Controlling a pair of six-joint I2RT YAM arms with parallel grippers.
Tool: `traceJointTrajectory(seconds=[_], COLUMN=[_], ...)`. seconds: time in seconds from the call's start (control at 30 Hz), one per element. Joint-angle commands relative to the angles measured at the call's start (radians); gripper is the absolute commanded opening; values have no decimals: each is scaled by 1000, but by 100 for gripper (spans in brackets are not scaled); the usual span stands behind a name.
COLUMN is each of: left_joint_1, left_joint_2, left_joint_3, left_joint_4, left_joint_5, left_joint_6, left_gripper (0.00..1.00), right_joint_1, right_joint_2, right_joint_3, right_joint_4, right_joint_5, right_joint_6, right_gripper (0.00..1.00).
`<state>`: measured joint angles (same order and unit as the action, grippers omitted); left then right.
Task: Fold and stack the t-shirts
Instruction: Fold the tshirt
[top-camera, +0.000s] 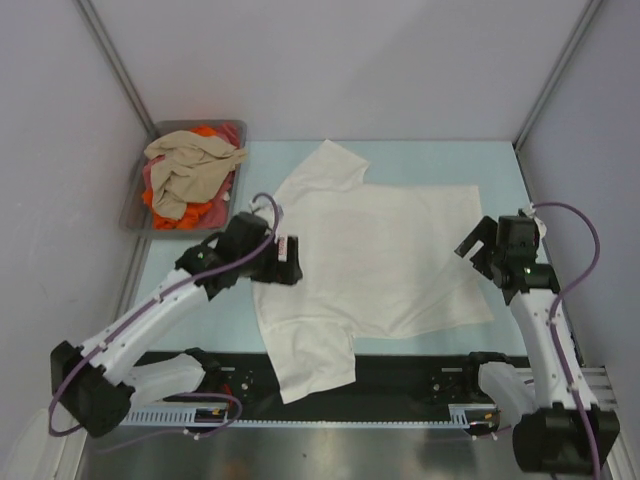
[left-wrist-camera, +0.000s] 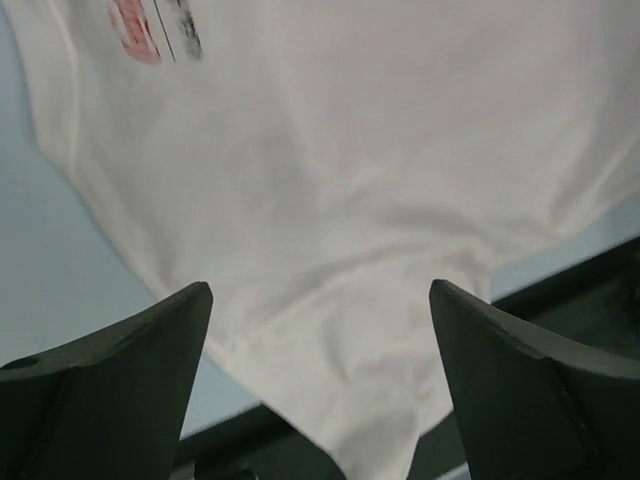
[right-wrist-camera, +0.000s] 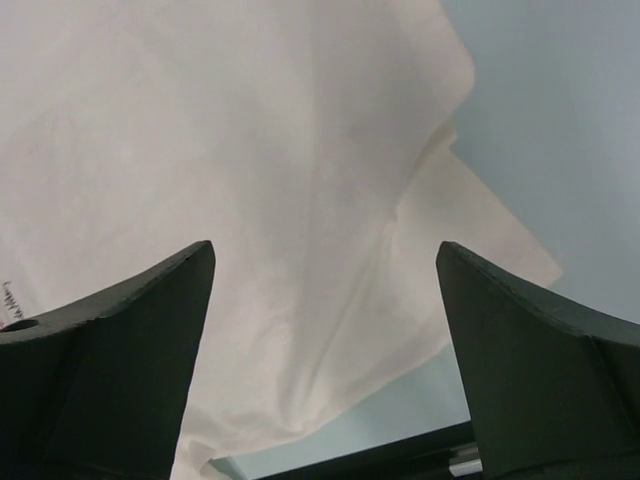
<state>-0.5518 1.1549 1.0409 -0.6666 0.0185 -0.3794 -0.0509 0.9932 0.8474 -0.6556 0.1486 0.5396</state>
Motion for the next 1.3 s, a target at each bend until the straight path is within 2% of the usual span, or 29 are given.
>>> traceJointTrajectory(seconds=[0.0, 0.03, 0.2, 0.4, 0.57, 0.67, 0.8, 0.93, 1.03, 1.27], left_joint_1=[-121, -152, -354, -606, -854, -934, -955, -953, -950, -892], left_joint_2=[-224, -271, -441, -569, -540, -457, -362, -305, -252, -175], left_joint_3=[-157, -221, -405, -510, -547, -535, -519, -525, -518, -525], left_joint_4=[-106, -126, -168, -258, -257, -217, -185, -130, -105, -47], left_joint_5=[-52, -54, -29, -40, -71, -83, -81, -77, -77, -31], left_joint_6=[-183, -264, -449, -750, -932, -969, -960, -926, -900, -811], left_gripper=[96, 96, 94, 86, 80, 79, 74, 63, 58, 56], right_joint_1=[13, 14, 48, 77, 79, 80, 75, 63, 59, 2], right_joint_2=[-172, -198, -209, -159, -159, -146, -128, -125, -120, -96], right_joint_3=[-74, -82, -64, -70, -85, -85, -87, -102, -117, -130], right_joint_4=[-60, -74, -162, -187, -188, -187, -188, -180, -162, -138], right_joint_5=[-55, -63, -21, -12, 26, 54, 77, 86, 75, 52], right_joint_6=[92, 100, 125, 164, 194, 201, 210, 220, 215, 201], right_gripper=[98, 98, 97, 96, 95, 95, 94, 93, 93, 92])
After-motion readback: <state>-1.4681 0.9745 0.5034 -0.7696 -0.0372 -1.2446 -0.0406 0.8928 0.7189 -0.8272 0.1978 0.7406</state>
